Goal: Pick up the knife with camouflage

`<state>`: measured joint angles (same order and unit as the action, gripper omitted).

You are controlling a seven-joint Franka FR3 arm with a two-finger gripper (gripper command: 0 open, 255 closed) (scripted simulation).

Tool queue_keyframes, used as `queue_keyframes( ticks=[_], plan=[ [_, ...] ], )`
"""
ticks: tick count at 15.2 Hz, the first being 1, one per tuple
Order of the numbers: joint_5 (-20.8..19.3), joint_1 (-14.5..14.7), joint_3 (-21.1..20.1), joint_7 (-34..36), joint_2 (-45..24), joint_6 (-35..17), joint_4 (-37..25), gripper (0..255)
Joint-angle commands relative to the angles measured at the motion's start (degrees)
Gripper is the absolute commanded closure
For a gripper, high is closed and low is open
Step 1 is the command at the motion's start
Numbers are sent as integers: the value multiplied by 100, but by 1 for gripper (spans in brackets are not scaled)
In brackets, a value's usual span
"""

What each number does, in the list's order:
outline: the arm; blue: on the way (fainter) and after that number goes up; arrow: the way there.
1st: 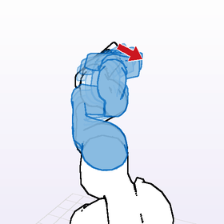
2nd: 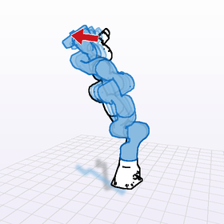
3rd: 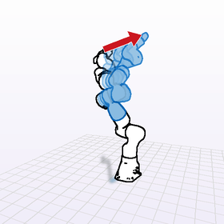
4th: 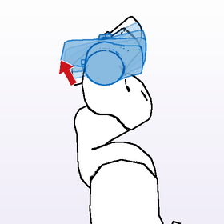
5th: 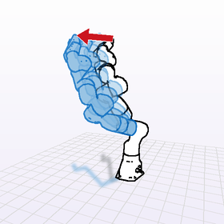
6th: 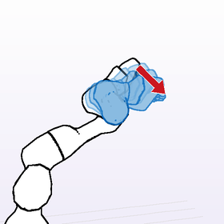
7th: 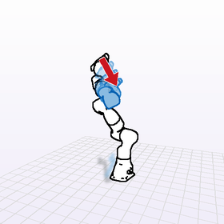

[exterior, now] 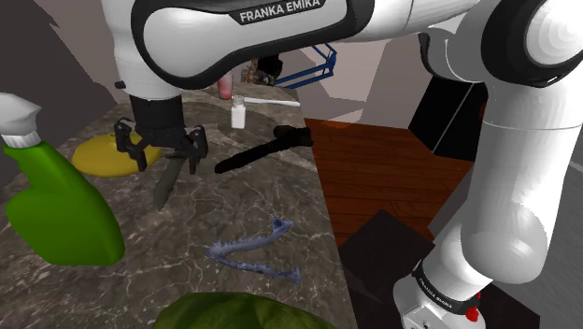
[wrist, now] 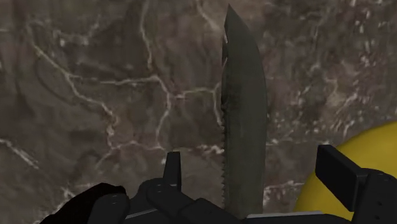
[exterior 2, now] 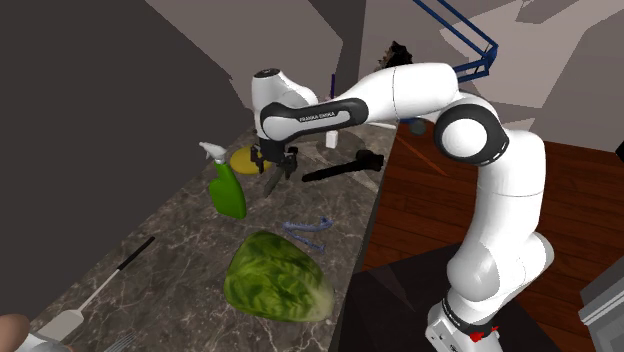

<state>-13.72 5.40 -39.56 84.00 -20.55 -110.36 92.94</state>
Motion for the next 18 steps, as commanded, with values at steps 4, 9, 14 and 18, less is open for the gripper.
queue_keyframes(
  ticks=[4, 9, 14, 18],
  plan=[
    [-61, 9, 28, 45, -72, -228, 172, 0],
    [-71, 17, 33, 50, -91, -225, 154, 255],
    [-61, 8, 28, 45, -73, -228, 172, 255],
    [1, 8, -3, 2, -2, 47, -51, 255]
  ],
)
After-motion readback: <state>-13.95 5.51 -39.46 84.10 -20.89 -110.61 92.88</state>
